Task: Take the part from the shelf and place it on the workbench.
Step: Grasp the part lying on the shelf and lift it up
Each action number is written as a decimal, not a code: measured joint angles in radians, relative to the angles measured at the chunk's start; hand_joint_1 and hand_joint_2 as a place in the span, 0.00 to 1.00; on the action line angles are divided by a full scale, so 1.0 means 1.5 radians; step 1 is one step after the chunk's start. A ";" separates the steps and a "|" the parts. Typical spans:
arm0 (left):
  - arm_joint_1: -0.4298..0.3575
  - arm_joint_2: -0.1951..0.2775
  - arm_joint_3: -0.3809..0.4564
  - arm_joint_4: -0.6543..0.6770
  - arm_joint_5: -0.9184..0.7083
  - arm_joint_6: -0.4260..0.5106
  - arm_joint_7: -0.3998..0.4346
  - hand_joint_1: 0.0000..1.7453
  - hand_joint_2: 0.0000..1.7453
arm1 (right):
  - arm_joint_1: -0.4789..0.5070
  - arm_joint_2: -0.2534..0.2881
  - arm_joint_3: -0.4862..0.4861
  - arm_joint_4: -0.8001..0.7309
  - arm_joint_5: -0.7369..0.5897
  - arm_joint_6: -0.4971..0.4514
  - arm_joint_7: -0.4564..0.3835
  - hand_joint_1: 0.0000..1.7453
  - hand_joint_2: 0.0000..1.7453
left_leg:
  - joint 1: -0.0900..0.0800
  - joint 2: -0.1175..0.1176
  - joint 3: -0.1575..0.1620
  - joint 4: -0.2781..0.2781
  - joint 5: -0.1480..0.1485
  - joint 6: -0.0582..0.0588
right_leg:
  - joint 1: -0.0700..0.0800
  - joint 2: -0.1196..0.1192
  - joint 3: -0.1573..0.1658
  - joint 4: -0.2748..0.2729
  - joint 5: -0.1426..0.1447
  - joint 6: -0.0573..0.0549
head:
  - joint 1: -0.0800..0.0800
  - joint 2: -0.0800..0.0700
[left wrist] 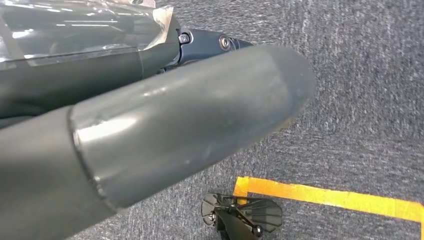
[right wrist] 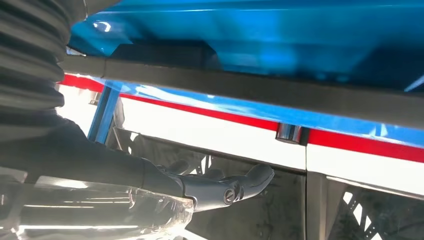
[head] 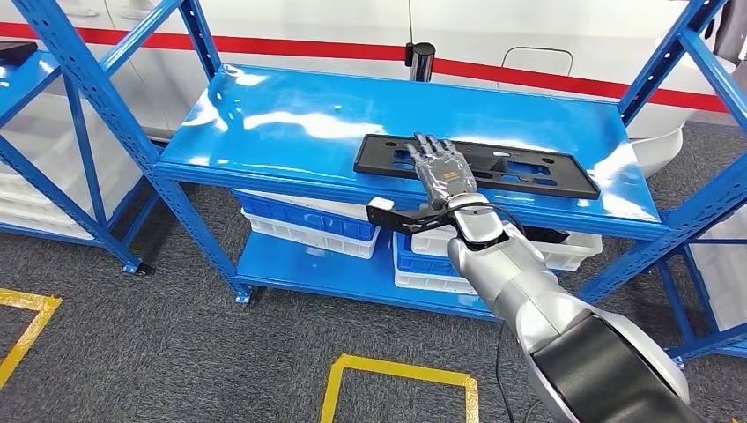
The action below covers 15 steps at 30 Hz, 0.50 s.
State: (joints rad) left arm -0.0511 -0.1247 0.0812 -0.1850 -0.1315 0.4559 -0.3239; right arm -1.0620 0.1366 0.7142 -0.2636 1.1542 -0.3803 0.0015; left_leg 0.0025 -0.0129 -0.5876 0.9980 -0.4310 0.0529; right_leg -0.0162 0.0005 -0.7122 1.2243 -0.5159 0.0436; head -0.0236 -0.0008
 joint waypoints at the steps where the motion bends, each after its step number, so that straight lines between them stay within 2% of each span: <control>1: 0.000 0.000 0.001 0.000 0.001 0.000 0.000 0.00 0.00 | 0.000 0.000 0.000 0.000 0.001 0.000 0.000 0.00 1.00 | -0.001 -0.001 0.003 0.000 -0.002 -0.001 | 0.001 0.000 0.024 -0.054 0.024 0.001 | 0.001 0.000; 2: 0.000 0.000 0.001 0.000 0.001 0.000 0.000 0.00 0.00 | -0.001 0.000 0.000 0.000 0.001 0.000 0.000 0.00 1.00 | -0.003 -0.002 0.005 0.001 -0.005 -0.003 | 0.002 0.000 0.047 -0.101 0.044 -0.001 | 0.001 0.000; 3: 0.000 0.000 0.002 0.000 0.002 0.000 0.000 0.00 0.00 | -0.001 0.001 0.000 0.000 0.002 0.000 0.000 0.00 1.00 | -0.005 -0.003 0.006 0.002 -0.008 -0.006 | 0.003 0.000 0.061 -0.132 0.056 -0.005 | 0.001 0.000; 5: -0.001 0.000 0.004 0.000 0.002 0.000 0.000 0.00 0.00 | -0.001 0.002 0.000 0.000 0.003 0.000 0.000 0.00 1.00 | -0.006 -0.003 0.006 0.004 -0.012 -0.012 | 0.005 0.001 0.069 -0.147 0.062 -0.015 | 0.000 0.000; 8: 0.000 0.001 0.005 0.000 0.003 0.001 0.000 0.00 0.00 | -0.004 0.005 0.000 -0.001 0.003 0.000 -0.001 0.00 1.00 | -0.002 -0.002 -0.002 0.020 -0.026 -0.022 | -0.001 0.001 0.075 -0.153 0.063 -0.027 | -0.001 0.000; 10: 0.000 0.002 0.006 0.000 0.004 0.002 0.000 0.00 0.00 | -0.005 0.009 0.000 -0.001 0.004 0.001 -0.001 0.00 1.00 | 0.002 0.001 -0.035 0.087 -0.059 -0.031 | -0.005 0.001 0.081 -0.155 0.061 -0.033 | -0.004 0.000; 12: 0.000 0.002 0.008 0.000 0.004 0.003 0.000 0.00 0.00 | -0.004 0.012 0.000 -0.001 0.005 0.002 -0.001 0.00 1.00 | 0.007 0.004 -0.084 0.175 -0.090 -0.039 | -0.005 0.001 0.083 -0.155 0.058 -0.036 | -0.006 0.000; 13: 0.001 0.002 0.009 0.000 0.005 0.003 0.000 0.00 0.00 | -0.003 0.013 0.000 -0.001 0.005 0.002 -0.001 0.00 1.00 | 0.009 0.004 -0.100 0.196 -0.090 -0.041 | -0.005 0.001 0.084 -0.155 0.057 -0.036 | -0.007 0.000; 14: 0.001 0.002 0.010 0.000 0.005 0.003 0.000 0.00 0.00 | -0.002 0.014 0.000 -0.001 0.005 0.002 -0.001 0.00 1.00 | 0.011 0.005 -0.102 0.190 -0.076 -0.043 | -0.005 0.001 0.086 -0.154 0.055 -0.036 | -0.007 0.000; 15: 0.001 0.002 0.011 0.000 0.005 0.003 0.000 0.00 0.00 | -0.002 0.014 0.000 -0.001 0.005 0.002 -0.001 0.00 1.00 | 0.014 0.006 -0.091 0.157 -0.051 -0.044 | -0.006 0.002 0.089 -0.154 0.054 -0.034 | -0.007 0.000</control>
State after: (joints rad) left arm -0.0488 -0.1214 0.0973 -0.1850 -0.1242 0.4605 -0.3239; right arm -1.0643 0.1582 0.7138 -0.2651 1.1620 -0.3769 -0.0004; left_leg 0.0229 -0.0037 -0.7236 1.2330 -0.5081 -0.0127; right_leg -0.0254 0.0031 -0.5791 0.9926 -0.4352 -0.0078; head -0.0336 -0.0008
